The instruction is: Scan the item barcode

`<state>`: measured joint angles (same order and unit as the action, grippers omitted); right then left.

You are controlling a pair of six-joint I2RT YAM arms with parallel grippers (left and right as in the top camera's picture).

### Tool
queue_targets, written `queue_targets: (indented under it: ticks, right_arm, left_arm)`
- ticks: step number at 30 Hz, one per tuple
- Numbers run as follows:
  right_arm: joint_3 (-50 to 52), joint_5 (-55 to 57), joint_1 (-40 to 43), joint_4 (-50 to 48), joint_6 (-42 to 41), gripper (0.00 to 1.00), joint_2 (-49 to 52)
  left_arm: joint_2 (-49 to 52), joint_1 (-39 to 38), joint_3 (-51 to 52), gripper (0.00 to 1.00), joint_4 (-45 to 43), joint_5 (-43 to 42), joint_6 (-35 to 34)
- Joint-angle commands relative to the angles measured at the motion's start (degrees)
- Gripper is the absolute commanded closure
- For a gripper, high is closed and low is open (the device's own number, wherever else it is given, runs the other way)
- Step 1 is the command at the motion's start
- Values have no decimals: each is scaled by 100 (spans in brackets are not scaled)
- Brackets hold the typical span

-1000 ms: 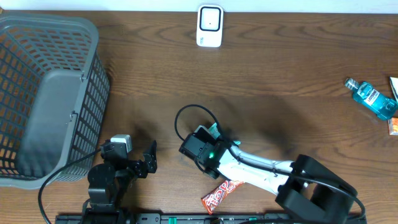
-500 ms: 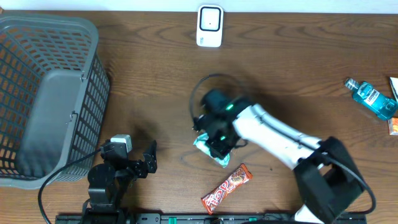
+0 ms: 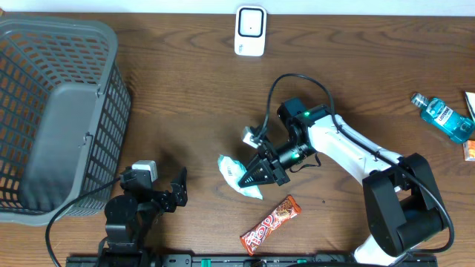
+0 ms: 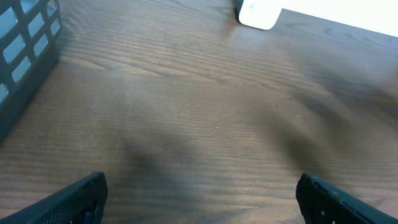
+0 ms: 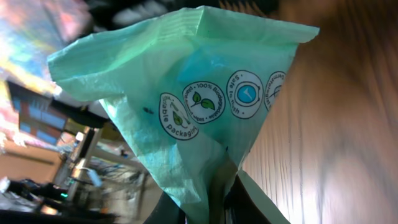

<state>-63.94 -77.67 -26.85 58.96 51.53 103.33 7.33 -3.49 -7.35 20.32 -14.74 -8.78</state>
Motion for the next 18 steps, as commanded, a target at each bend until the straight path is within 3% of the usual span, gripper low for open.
queue_targets:
  ticks: [1,18]
  right_arm:
    - [24,-1182,-68,-146,1628,99,-74]
    - [24,-1182,-245,-262,1539,99,-74]
  left_arm:
    - [-24,-20,39,4,68,-26,-7]
    - [-24,-20,39,4,68,-26,-7]
